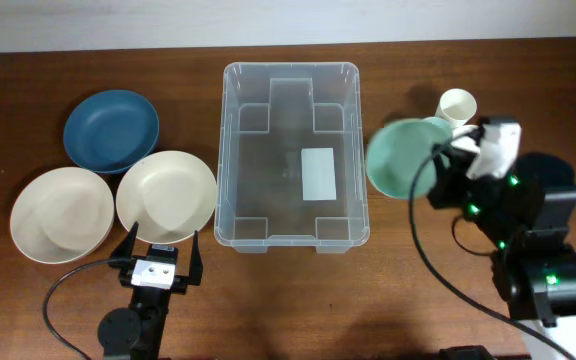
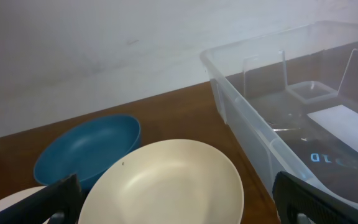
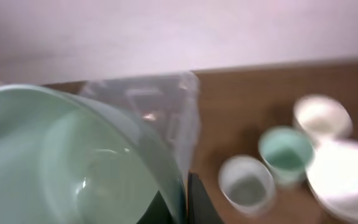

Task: Pack container
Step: 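Lift the mint-green bowl and carry it into the clear container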

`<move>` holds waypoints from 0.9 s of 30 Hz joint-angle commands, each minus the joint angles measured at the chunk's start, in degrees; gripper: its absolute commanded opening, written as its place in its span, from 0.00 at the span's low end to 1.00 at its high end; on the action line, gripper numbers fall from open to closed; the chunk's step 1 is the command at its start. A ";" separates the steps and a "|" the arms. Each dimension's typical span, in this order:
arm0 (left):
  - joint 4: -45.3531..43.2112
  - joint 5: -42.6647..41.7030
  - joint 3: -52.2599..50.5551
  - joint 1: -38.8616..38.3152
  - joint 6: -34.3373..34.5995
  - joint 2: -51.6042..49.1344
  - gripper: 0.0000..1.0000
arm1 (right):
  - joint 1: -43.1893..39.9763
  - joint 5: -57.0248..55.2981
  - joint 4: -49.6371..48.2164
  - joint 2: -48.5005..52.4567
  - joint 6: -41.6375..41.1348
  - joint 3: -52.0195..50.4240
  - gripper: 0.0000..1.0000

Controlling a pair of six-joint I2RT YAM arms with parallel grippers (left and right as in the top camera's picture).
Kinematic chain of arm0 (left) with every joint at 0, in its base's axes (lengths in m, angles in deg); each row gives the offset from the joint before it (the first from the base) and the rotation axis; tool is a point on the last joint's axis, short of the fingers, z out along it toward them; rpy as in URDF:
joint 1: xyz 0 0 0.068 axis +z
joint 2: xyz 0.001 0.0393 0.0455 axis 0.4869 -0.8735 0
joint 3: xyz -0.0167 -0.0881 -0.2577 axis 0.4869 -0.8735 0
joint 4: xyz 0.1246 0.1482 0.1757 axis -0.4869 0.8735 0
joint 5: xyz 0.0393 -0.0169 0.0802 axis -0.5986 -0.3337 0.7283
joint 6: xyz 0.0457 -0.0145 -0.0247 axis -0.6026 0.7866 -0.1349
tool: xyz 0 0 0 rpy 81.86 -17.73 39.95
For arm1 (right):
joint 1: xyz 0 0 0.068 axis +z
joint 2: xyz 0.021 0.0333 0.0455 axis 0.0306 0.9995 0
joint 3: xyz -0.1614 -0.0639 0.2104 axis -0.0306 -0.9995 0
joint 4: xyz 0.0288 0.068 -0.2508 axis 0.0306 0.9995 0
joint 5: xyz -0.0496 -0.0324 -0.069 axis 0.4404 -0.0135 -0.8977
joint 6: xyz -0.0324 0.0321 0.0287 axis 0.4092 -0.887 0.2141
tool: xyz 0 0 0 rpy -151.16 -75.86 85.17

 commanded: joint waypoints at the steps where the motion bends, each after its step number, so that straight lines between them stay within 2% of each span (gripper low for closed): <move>1: -0.13 0.44 -0.52 -0.22 -0.90 0.37 0.99 | 9.14 -8.37 -0.35 5.84 3.89 6.54 0.04; 4: -0.13 0.44 -0.52 -0.22 -0.90 0.37 1.00 | 16.57 -15.54 -1.68 12.94 4.22 10.36 0.04; 8: -0.13 0.44 -0.52 -0.22 -0.90 0.37 1.00 | 23.21 -18.62 -3.21 22.45 6.69 13.84 0.04; 15: -0.13 0.44 -0.52 -0.24 -0.90 0.37 1.00 | 30.10 -21.81 -3.45 37.77 11.72 17.88 0.04; 20: -0.13 0.44 -0.52 -0.22 -0.90 0.37 0.99 | 32.11 -22.60 -5.53 42.62 12.85 17.86 0.04; 27: -0.13 0.44 -0.52 -0.22 -0.90 0.37 0.99 | 34.42 -22.34 -5.75 44.28 12.85 17.86 0.04</move>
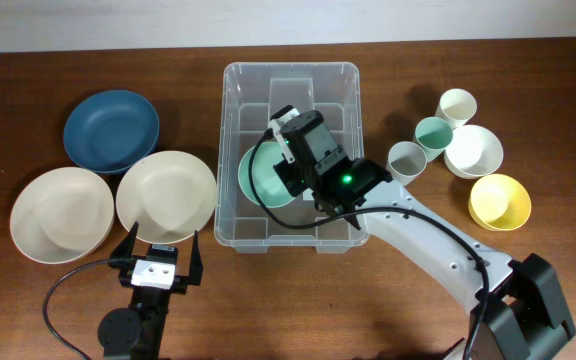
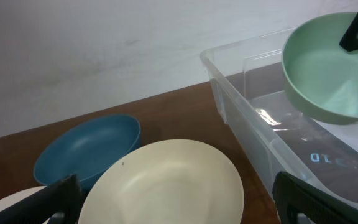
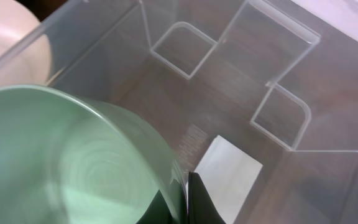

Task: Pack container
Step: 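Lift the mint-green bowl and carry it into the clear container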

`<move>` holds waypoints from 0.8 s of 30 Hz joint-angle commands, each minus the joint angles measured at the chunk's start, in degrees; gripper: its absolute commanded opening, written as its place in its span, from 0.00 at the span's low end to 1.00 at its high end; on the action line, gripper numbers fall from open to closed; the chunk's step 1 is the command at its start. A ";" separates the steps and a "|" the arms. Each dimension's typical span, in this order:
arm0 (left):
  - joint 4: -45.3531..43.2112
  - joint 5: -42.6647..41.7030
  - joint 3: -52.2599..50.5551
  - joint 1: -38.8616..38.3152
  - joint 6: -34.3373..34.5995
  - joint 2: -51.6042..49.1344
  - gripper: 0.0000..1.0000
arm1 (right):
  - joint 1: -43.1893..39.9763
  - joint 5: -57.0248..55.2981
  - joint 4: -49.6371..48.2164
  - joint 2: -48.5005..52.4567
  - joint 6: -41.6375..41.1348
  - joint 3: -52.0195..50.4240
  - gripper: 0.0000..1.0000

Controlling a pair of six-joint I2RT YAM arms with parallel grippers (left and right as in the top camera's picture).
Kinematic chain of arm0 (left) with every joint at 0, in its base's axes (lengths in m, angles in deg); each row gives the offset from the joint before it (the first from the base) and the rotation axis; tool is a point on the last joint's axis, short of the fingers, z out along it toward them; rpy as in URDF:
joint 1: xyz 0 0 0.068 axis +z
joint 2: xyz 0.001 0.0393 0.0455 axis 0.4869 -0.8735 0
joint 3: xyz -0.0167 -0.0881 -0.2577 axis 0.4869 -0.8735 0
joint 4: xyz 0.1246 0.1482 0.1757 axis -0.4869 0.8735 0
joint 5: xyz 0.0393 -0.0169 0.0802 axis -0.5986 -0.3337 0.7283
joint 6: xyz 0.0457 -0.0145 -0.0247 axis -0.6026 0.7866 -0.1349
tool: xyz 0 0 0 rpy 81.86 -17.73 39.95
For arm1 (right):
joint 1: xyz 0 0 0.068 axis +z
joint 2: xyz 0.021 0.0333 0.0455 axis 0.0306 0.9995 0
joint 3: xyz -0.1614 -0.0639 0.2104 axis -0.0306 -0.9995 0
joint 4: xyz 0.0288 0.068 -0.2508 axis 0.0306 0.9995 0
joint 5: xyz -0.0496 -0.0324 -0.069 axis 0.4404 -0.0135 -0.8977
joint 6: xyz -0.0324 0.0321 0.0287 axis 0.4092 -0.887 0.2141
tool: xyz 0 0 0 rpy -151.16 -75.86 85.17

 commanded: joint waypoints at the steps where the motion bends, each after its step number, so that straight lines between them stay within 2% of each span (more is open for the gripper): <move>1: -0.13 0.42 -0.52 -0.24 -0.92 0.37 0.99 | 1.75 -1.11 -0.28 0.52 0.57 1.95 0.04; 12: -0.13 0.42 -0.52 -0.22 -0.92 0.37 0.99 | 3.41 1.53 5.22 0.52 0.13 1.92 0.04; 24: -0.13 0.42 -0.52 -0.24 -0.92 0.37 0.99 | 3.41 2.62 6.32 1.88 -3.04 1.81 0.04</move>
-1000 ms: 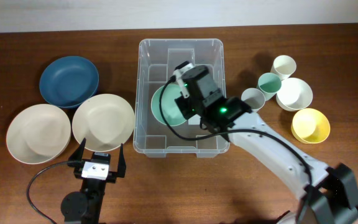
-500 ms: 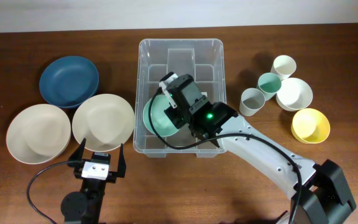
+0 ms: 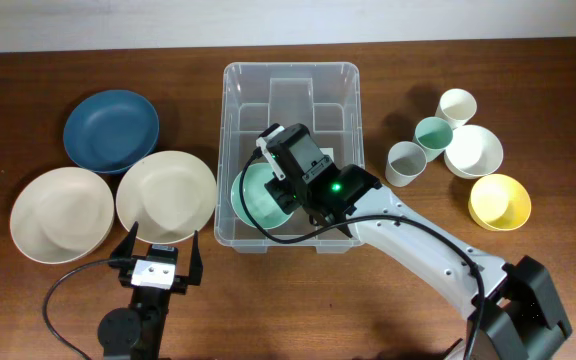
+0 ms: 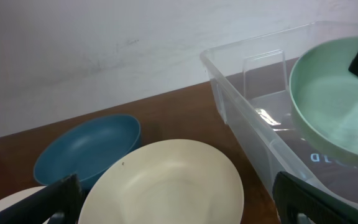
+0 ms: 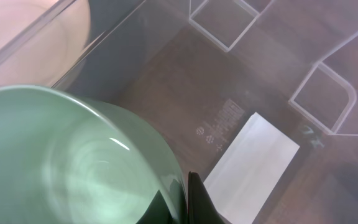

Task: Pack container
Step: 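Lift the mint-green bowl and carry it into the clear container, then lower the mint-green bowl into the container and open the right gripper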

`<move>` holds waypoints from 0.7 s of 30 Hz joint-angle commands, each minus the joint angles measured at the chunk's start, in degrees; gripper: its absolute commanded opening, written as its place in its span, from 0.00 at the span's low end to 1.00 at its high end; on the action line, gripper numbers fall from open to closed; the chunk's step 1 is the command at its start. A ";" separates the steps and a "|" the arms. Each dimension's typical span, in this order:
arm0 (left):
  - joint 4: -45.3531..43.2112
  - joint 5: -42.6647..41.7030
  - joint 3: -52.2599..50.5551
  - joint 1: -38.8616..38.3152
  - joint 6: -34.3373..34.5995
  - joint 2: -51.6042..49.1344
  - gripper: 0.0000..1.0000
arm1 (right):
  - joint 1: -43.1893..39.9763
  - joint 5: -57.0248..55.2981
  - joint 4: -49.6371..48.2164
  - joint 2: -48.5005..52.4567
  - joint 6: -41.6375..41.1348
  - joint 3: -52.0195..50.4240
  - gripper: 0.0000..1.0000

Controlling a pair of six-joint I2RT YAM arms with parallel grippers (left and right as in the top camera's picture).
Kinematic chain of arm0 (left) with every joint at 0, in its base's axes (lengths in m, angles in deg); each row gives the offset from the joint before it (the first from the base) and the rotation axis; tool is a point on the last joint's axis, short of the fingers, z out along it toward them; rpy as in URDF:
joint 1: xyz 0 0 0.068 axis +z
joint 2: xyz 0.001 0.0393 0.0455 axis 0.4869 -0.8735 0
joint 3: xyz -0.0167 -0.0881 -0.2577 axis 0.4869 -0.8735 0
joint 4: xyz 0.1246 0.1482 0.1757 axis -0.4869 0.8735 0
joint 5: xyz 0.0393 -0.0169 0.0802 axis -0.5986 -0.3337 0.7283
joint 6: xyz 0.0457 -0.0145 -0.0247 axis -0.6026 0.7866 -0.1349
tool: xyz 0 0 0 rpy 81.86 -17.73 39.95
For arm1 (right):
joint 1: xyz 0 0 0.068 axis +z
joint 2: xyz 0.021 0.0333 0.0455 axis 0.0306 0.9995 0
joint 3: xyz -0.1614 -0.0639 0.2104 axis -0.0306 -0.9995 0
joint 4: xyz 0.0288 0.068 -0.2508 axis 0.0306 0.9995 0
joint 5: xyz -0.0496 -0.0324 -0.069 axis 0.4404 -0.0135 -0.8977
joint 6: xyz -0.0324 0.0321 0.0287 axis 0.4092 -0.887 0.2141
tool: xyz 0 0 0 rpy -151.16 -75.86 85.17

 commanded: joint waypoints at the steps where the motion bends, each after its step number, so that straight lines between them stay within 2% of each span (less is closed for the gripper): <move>1: -0.13 0.42 -0.52 -0.24 -0.90 0.37 0.99 | 0.35 0.57 0.55 2.08 -2.14 1.38 0.04; 4: -0.13 0.42 -0.52 -0.22 -0.90 0.37 0.99 | 0.35 0.59 1.09 3.41 -4.39 1.38 0.04; 21: -0.13 0.42 -0.52 -0.22 -0.90 0.37 0.99 | 0.35 2.71 0.02 8.55 -4.81 1.38 0.04</move>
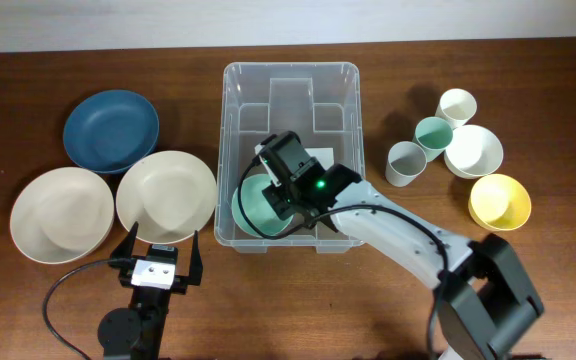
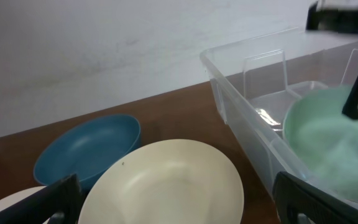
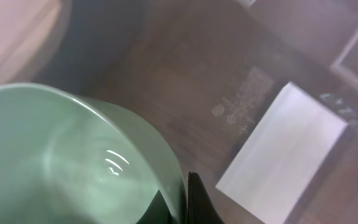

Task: Pack container
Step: 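Lower the mint-green bowl into the container and open the right gripper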

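A clear plastic container (image 1: 292,70) stands mid-table. My right gripper (image 1: 290,192) reaches down into its front left part, shut on the rim of a green bowl (image 1: 256,205). In the right wrist view the green bowl (image 3: 73,155) fills the left, low over the container floor, its rim pinched between my fingers (image 3: 194,202). The bowl (image 2: 328,146) also shows through the container wall in the left wrist view. My left gripper (image 1: 158,262) stands open at the front edge, just before a cream plate (image 1: 166,194).
A blue plate (image 1: 111,129) and a second cream plate (image 1: 61,214) lie left of the container. To its right stand a grey cup (image 1: 405,162), a green cup (image 1: 433,133), a white cup (image 1: 457,105), a white bowl (image 1: 474,151) and a yellow bowl (image 1: 499,200).
My right gripper has gone lower in the container with the green bowl, which now sits close over the floor at the front left. The left arm has not moved.
First my right gripper held the green bowl outside the container's right wall. Then it was over the container's middle with the bowl. After that it was lower at the front left, and now lower still, near the floor. The left gripper has stayed open and still.
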`<move>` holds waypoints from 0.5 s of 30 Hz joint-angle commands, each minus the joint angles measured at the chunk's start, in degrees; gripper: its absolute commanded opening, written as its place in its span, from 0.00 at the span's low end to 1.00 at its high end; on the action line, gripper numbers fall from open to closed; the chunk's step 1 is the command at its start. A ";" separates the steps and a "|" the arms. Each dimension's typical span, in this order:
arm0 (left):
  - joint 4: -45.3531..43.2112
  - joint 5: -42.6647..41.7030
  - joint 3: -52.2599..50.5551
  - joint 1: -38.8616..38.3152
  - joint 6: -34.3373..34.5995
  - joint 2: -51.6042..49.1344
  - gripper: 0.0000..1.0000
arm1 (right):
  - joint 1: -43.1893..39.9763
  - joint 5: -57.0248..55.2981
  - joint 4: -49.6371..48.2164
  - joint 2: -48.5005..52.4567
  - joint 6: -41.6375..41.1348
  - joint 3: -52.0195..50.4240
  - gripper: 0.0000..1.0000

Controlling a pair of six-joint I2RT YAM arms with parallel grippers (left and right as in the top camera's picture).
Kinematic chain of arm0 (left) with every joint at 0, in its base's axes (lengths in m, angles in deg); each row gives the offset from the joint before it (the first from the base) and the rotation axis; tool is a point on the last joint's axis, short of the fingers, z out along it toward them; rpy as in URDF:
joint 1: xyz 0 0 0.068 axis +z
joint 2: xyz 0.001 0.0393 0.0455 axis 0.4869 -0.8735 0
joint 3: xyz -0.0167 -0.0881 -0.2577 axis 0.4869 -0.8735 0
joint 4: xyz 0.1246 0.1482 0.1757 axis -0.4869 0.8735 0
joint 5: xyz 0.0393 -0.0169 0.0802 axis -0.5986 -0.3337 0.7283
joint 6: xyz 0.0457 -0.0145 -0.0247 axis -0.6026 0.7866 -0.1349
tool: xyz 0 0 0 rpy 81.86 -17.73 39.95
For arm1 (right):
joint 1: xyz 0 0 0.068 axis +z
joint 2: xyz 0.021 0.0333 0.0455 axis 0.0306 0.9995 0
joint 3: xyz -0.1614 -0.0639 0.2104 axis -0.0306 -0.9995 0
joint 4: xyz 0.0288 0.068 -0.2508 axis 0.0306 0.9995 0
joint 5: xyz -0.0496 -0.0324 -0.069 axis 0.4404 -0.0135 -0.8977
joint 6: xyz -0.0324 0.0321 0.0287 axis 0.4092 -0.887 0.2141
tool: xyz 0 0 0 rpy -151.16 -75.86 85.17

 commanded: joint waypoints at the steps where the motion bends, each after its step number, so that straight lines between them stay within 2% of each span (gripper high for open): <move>1: -0.13 0.42 -0.52 -0.22 -0.92 0.37 0.99 | 0.35 1.14 -0.63 1.84 -0.81 1.27 0.04; 15: -0.13 0.42 -0.52 -0.22 -0.92 0.37 0.99 | 0.35 2.64 -1.01 3.45 -2.12 1.27 0.04</move>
